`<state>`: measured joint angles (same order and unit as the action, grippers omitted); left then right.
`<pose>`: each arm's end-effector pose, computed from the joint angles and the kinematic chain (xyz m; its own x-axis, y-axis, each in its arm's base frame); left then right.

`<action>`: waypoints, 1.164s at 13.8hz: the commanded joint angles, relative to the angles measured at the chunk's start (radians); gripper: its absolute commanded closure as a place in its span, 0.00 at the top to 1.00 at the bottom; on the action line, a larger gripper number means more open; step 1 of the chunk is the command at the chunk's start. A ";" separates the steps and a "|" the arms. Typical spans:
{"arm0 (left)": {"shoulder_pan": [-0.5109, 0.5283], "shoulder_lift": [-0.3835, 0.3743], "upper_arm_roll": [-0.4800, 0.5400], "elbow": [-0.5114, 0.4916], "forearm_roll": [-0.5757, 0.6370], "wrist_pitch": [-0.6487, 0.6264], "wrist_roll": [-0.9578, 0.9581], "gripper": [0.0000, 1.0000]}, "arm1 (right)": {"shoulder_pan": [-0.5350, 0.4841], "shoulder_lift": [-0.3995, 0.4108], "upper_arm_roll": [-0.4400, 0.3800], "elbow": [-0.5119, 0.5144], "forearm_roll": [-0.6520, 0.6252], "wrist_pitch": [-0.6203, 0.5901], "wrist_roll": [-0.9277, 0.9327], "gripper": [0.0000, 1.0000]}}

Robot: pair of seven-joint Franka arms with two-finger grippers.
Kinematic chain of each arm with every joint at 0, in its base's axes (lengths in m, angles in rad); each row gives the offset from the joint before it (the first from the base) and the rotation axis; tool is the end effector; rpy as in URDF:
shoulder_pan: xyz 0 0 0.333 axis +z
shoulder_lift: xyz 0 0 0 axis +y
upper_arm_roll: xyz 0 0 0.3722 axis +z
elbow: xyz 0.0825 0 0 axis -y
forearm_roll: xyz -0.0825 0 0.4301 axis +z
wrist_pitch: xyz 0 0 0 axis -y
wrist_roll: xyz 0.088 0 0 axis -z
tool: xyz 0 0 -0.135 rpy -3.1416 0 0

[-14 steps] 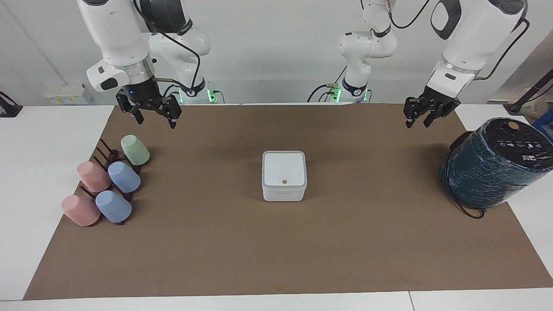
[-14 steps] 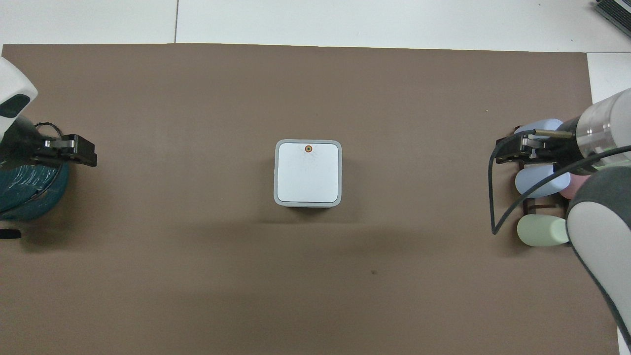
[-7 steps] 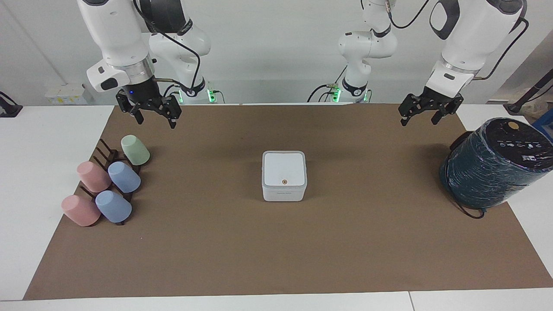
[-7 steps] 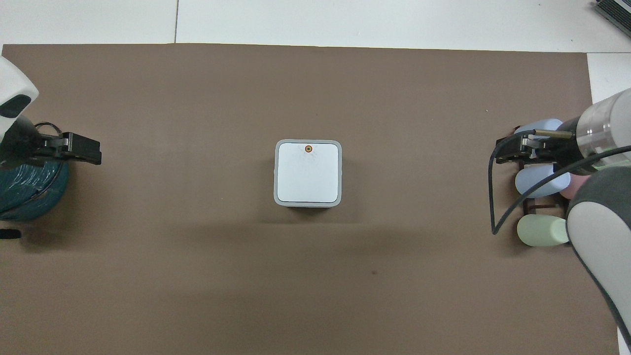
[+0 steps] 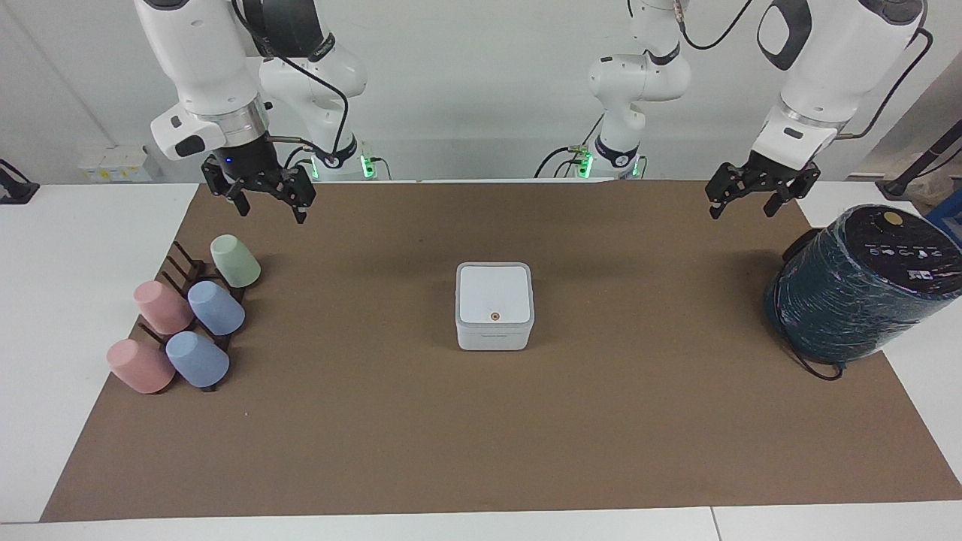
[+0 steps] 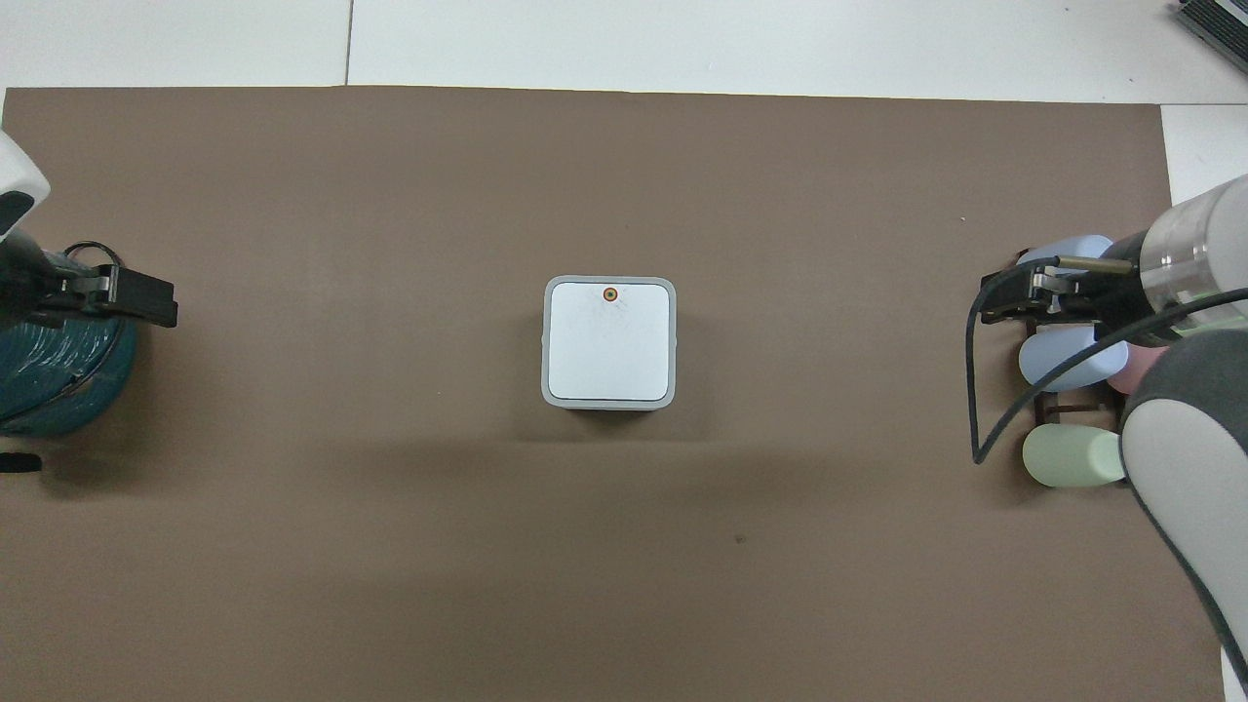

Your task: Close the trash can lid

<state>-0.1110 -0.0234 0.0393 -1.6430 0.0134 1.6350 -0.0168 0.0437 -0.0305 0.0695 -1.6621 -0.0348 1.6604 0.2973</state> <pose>0.5961 -0.0408 0.6348 0.9983 -0.0557 0.0156 -0.0555 -0.9984 -0.0122 0.5939 0.0637 0.6314 0.9830 -0.1799 0.0382 -0.1809 -0.9831 0.0268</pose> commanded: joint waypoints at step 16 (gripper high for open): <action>0.103 -0.015 -0.114 -0.017 0.019 0.011 -0.014 1.00 | -0.041 -0.012 0.010 -0.014 0.015 -0.021 -0.026 1.00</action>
<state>-0.0159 -0.0234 -0.0605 -1.6439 0.0136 1.6487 -0.0204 0.0232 -0.0305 0.0690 -1.6640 -0.0348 1.6482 0.2973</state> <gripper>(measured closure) 0.000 0.000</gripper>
